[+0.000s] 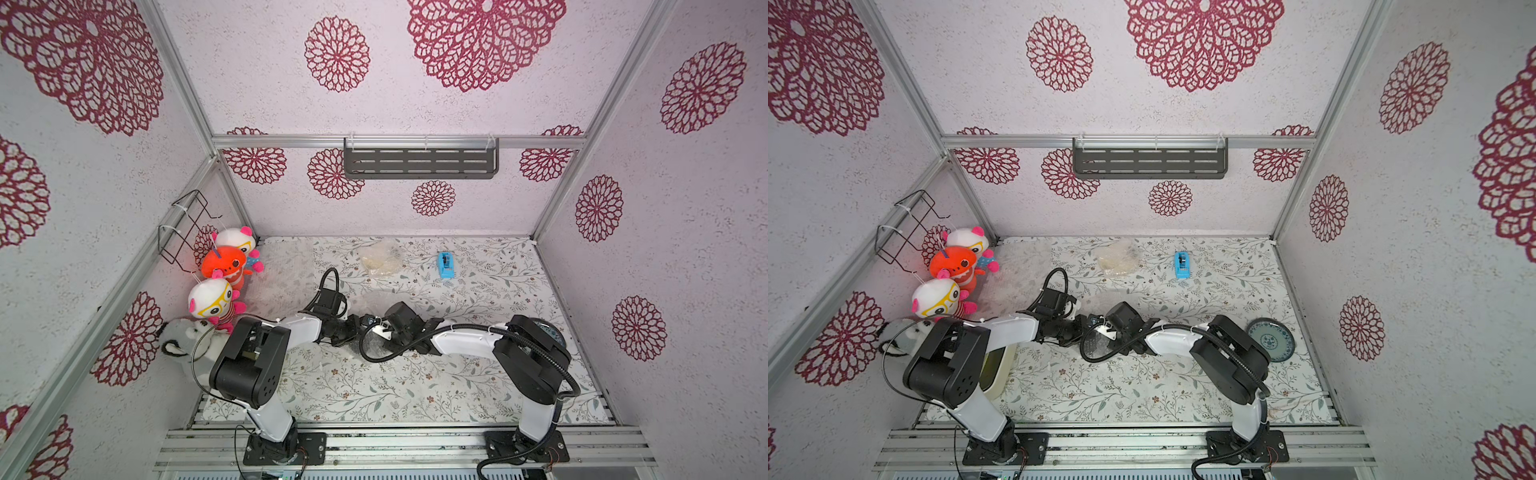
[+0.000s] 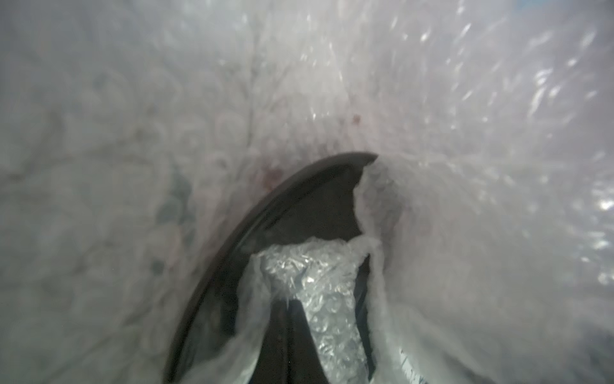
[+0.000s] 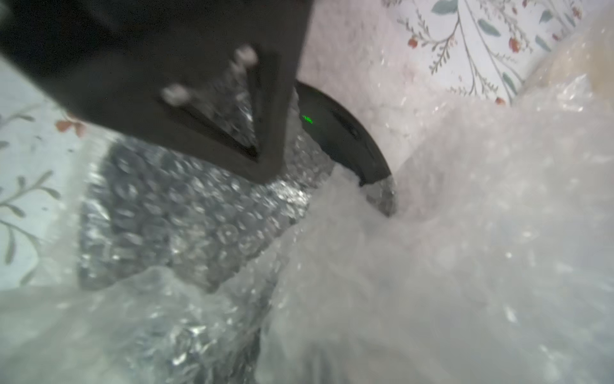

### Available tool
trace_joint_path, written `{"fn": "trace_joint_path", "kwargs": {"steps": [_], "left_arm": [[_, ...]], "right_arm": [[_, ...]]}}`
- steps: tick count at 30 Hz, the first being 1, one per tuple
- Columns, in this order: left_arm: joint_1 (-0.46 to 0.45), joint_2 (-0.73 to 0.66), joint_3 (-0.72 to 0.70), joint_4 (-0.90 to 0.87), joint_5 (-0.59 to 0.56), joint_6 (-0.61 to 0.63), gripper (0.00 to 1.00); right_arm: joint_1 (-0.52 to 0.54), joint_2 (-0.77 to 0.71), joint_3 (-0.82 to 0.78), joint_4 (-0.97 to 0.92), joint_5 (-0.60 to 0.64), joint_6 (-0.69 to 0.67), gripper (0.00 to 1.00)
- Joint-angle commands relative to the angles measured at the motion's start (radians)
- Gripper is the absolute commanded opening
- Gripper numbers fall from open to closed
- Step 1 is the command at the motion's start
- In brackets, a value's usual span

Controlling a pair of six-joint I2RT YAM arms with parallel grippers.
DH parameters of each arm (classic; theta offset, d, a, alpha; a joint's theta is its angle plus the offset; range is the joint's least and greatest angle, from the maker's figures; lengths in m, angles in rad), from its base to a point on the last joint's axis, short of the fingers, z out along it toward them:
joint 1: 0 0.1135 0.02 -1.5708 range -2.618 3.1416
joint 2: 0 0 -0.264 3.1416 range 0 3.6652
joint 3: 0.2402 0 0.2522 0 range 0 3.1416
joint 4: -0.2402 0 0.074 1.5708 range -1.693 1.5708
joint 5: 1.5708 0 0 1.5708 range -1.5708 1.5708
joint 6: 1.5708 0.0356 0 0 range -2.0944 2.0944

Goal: Wrap dinner plates in bubble wrap
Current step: Wrap the plate in the bubble wrap.

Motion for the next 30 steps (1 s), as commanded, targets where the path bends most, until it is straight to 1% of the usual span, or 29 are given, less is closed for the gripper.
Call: {"fn": "trace_joint_path", "kwargs": {"steps": [1, 5, 7, 9, 10, 12, 14, 17, 19, 21, 22, 25, 26, 28, 30], "left_arm": [[-0.02, 0.083, -0.025, 0.046, -0.018, -0.026, 0.0], [-0.012, 0.072, -0.028, 0.073, 0.013, -0.025, 0.0], [0.0, 0.041, -0.032, 0.053, 0.03, -0.006, 0.0], [0.015, -0.021, -0.043, 0.02, 0.039, 0.016, 0.01], [0.02, -0.049, -0.045, -0.003, 0.043, 0.028, 0.07], [0.043, -0.12, -0.051, -0.05, 0.056, 0.059, 0.23], [0.07, -0.181, -0.061, -0.077, 0.074, 0.078, 0.32], [0.117, -0.265, -0.081, -0.103, 0.072, 0.099, 0.41], [0.14, -0.285, -0.08, -0.126, 0.069, 0.115, 0.43], [0.149, -0.274, -0.077, -0.127, 0.073, 0.112, 0.45], [0.15, -0.265, -0.076, -0.117, 0.079, 0.103, 0.45], [0.154, -0.232, -0.073, -0.123, 0.032, 0.076, 0.42], [0.153, -0.223, -0.076, -0.125, 0.012, 0.068, 0.37], [0.148, -0.2, -0.09, -0.117, -0.019, 0.06, 0.24], [0.132, -0.163, -0.11, -0.104, -0.06, 0.046, 0.07]], "right_arm": [[0.054, 0.045, 0.065, -0.038, -0.011, -0.058, 0.0], [0.101, 0.144, 0.08, -0.075, 0.056, -0.147, 0.0], [0.113, 0.178, 0.06, -0.091, 0.102, -0.197, 0.0], [0.119, 0.192, 0.018, -0.089, 0.139, -0.238, 0.0], [0.118, 0.198, 0.008, -0.096, 0.147, -0.247, 0.0], [0.118, 0.209, -0.004, -0.12, 0.166, -0.255, 0.0], [0.118, 0.208, -0.015, -0.128, 0.172, -0.254, 0.0], [0.118, 0.19, -0.043, -0.104, 0.163, -0.237, 0.0], [0.118, 0.181, -0.053, -0.087, 0.149, -0.225, 0.0], [0.117, 0.182, -0.052, -0.077, 0.137, -0.219, 0.0], [0.117, 0.185, -0.049, -0.072, 0.136, -0.217, 0.0], [0.113, 0.188, -0.041, -0.06, 0.13, -0.199, 0.0], [0.109, 0.181, -0.038, -0.056, 0.118, -0.188, 0.0], [0.1, 0.159, -0.042, -0.042, 0.095, -0.162, 0.0], [0.085, 0.118, -0.061, -0.009, 0.059, -0.136, 0.0]]}}
